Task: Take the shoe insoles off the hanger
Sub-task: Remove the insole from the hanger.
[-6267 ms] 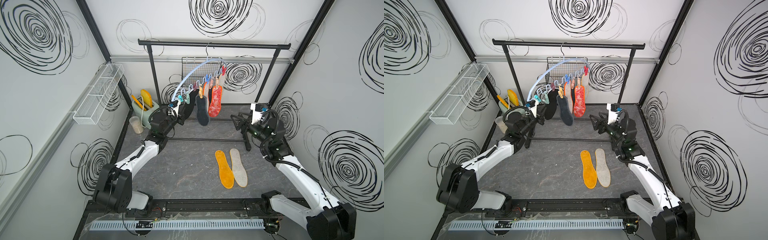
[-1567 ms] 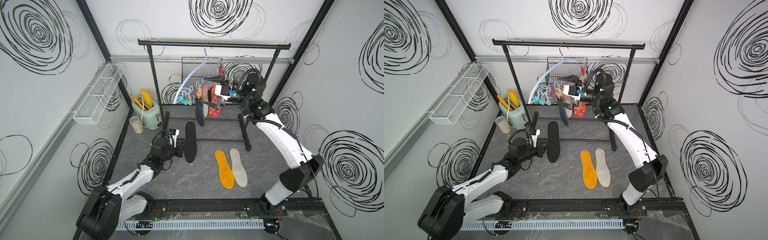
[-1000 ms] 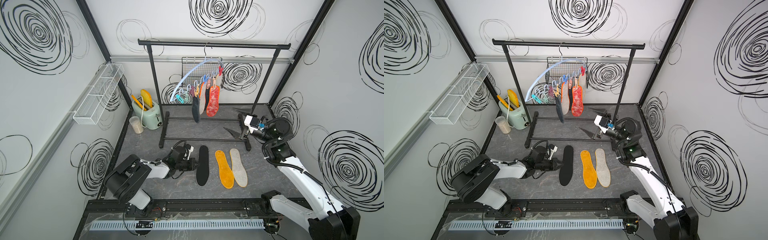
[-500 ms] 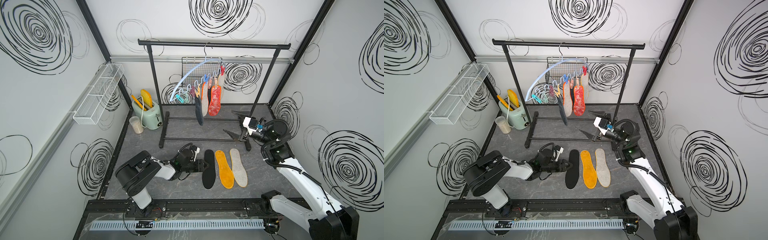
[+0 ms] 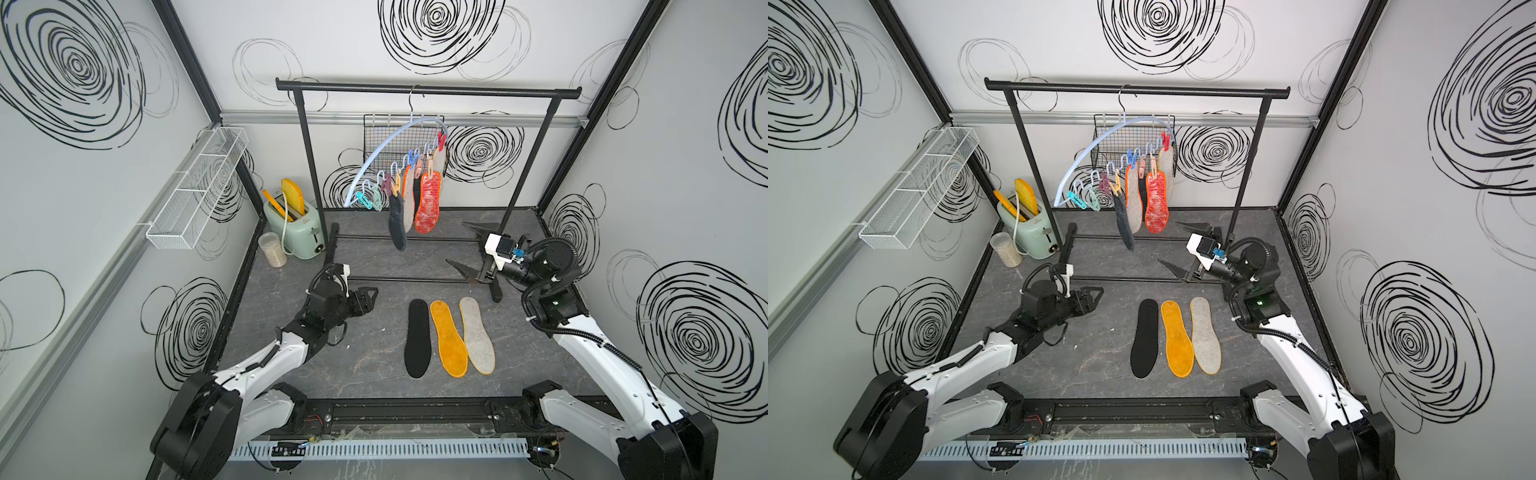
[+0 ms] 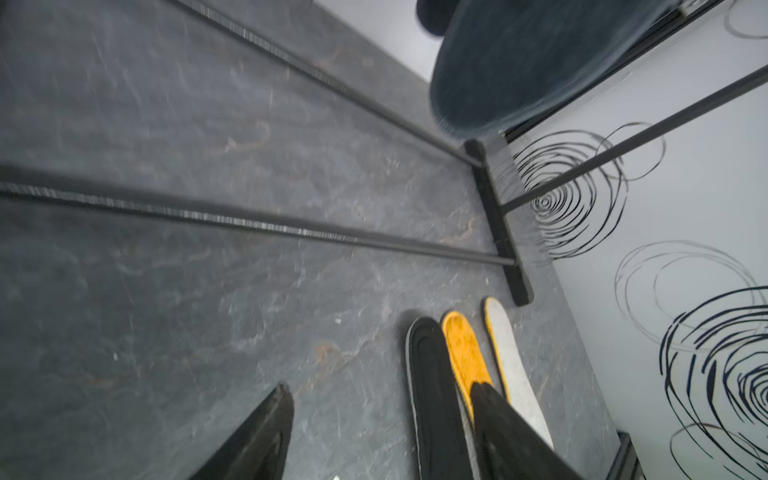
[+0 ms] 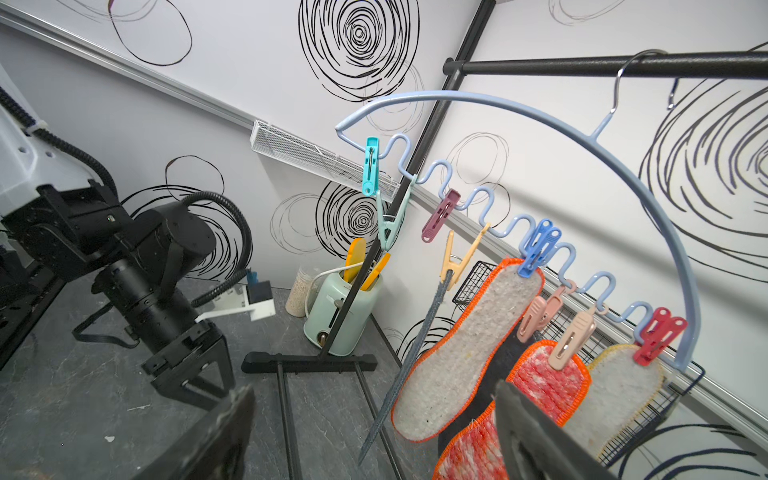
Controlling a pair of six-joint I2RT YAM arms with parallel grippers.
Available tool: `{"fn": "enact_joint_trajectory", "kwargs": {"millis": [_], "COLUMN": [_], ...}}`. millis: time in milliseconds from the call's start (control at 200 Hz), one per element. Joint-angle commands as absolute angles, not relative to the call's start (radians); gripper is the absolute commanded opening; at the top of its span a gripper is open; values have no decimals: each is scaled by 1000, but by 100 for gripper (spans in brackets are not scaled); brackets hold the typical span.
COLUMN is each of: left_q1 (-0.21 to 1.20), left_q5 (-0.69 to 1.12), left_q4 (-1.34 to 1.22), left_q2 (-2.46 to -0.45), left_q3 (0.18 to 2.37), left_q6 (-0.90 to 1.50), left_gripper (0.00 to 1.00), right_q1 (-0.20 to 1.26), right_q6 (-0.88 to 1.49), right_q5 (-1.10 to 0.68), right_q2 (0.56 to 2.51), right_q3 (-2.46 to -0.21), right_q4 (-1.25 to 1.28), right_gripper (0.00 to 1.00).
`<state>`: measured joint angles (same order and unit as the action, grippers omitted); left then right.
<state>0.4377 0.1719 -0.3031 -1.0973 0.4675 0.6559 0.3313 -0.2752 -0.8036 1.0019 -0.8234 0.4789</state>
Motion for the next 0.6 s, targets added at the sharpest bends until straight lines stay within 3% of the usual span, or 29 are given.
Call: {"fn": "enact_joint_trajectory", "kwargs": {"millis": [0,305,590], "left_q1": [471,673,707], "left_q5": [74,-262,-507], "left_q4": [-416,-643,-619], "left_q2": [-1100,-1367,-1588], "left_q3": [550,839,1049], "left_q6": [508,362,305], "left_gripper": [75,79,80], "right_q1": [331,334,341], "right_q6": [-260,-230,-252], "right_q5": [-804,-789,-778], "right_q2": [1004,1004,981], "right_q3": [-861,-867,-877], "right_q4": [493,501,469], "right_gripper": [91,91,91]}}
